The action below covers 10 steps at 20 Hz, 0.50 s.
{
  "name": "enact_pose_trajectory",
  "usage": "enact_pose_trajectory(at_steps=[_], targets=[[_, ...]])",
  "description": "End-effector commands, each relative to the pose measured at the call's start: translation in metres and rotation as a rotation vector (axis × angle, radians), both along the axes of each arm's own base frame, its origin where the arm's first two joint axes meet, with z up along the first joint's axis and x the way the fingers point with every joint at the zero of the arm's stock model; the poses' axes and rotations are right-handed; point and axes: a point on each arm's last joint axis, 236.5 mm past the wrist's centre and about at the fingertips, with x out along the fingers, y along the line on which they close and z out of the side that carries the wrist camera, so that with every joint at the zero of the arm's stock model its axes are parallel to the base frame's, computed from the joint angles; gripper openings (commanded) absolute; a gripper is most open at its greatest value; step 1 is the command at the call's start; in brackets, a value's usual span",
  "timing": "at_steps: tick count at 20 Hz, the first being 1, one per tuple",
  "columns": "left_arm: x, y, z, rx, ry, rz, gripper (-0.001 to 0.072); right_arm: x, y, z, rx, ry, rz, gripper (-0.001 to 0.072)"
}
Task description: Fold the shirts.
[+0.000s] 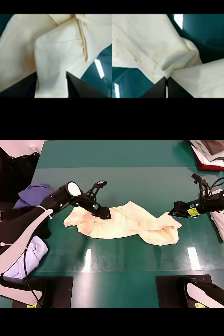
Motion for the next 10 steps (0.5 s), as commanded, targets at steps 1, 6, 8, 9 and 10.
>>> enact_pose_trajectory(at_steps=[1,6,8,9,10], targets=[[-0.001,-0.009,-0.007,-0.030,0.023,0.006,0.0412,-0.002,0.001,0.000,0.001,0.009,0.006,0.0013],[-0.020,0.004,-0.003,0.032,0.060,-0.088,0.0026,0.003,-0.015,0.000,-0.002,0.001,-0.045,0.0013],[-0.026,0.030,0.014,0.142,0.005,-0.144,0.0026,0.010,-0.042,-0.001,-0.022,-0.017,-0.122,0.0014],[-0.026,0.047,0.031,0.203,-0.053,-0.150,0.0026,0.011,-0.059,-0.003,-0.040,-0.015,-0.161,0.0014],[-0.024,0.065,0.048,0.264,-0.117,-0.149,0.0026,0.009,-0.074,-0.005,-0.057,-0.007,-0.194,0.0015]])
